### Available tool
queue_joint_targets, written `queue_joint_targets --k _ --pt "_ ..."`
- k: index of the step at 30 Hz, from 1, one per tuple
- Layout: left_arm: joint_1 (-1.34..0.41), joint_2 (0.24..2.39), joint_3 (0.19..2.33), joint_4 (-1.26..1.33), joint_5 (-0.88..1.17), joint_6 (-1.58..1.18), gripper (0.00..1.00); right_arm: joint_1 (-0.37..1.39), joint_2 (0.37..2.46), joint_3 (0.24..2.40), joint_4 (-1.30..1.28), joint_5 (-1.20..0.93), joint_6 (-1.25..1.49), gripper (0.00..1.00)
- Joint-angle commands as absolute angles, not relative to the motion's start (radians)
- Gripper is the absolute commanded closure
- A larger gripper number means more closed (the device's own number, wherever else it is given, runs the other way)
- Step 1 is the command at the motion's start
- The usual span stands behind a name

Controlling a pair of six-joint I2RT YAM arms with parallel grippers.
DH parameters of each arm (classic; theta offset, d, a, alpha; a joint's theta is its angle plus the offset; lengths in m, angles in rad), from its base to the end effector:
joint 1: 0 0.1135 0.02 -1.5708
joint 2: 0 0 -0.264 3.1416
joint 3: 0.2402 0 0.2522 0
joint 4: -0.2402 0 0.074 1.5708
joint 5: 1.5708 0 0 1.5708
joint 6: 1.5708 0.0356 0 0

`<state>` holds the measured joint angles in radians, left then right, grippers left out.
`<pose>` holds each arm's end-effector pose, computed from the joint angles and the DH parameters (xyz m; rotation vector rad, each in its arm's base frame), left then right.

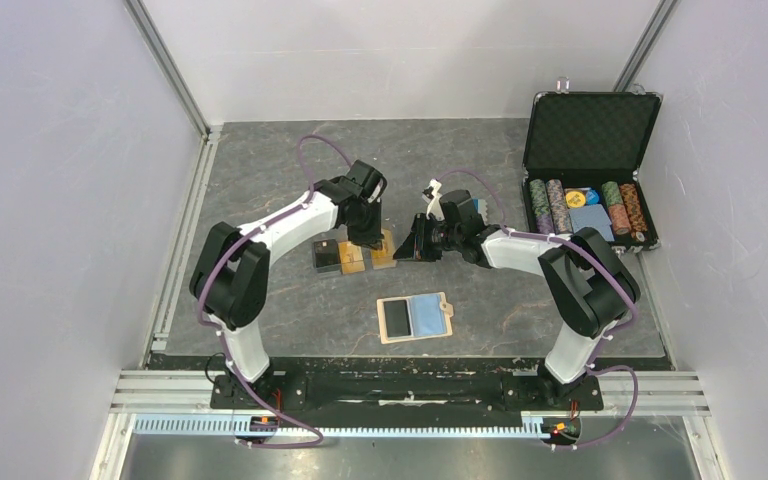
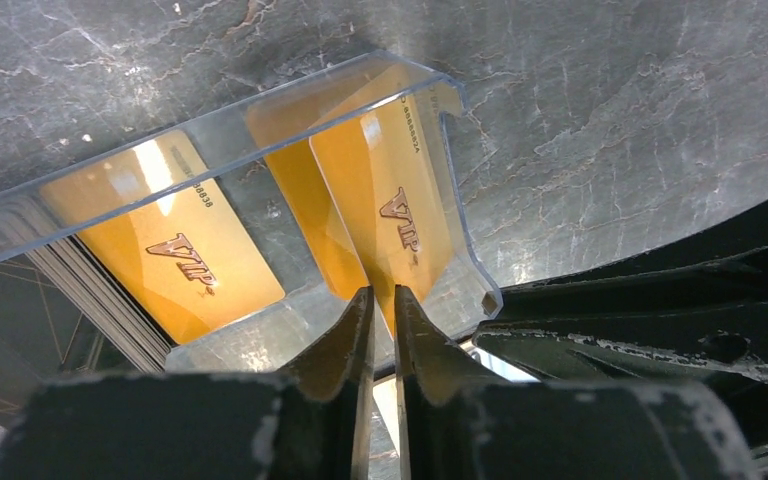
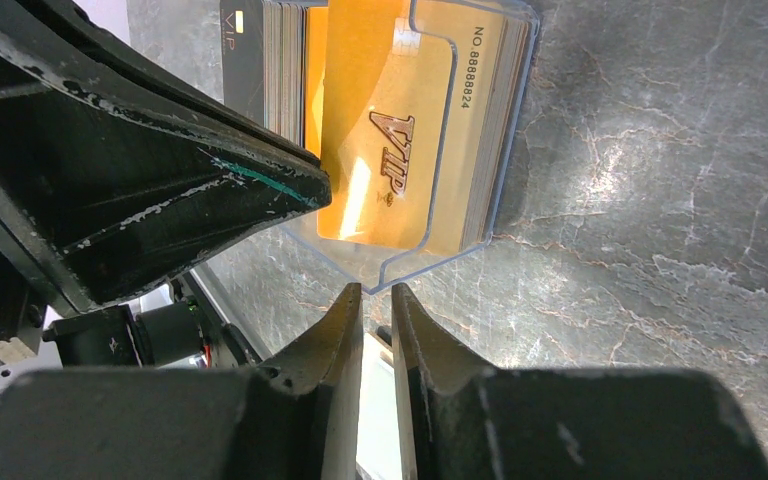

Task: Put the credit cards into the card holder
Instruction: Pick up the credit card from the storage box.

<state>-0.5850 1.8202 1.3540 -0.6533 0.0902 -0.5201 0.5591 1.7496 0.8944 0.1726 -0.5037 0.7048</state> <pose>0.3139 -0.2118 0.2143 0.1186 2.7683 -0.4403 0.2915 0.2026 0.1614 -0.1204 2.4562 1.1928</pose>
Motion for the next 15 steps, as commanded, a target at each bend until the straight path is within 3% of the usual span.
queue_joint_targets --k 1,15 --pt "-0.590 1.797 1.324 -0.520 0.193 -0.563 0.81 0.571 1.763 0.877 0.164 -0.514 0.694 0.83" --pt "-0.558 1.747 1.247 -0.407 0.281 -0.603 0.81 0.571 1.759 0.875 0.164 -0.514 0.692 0.83"
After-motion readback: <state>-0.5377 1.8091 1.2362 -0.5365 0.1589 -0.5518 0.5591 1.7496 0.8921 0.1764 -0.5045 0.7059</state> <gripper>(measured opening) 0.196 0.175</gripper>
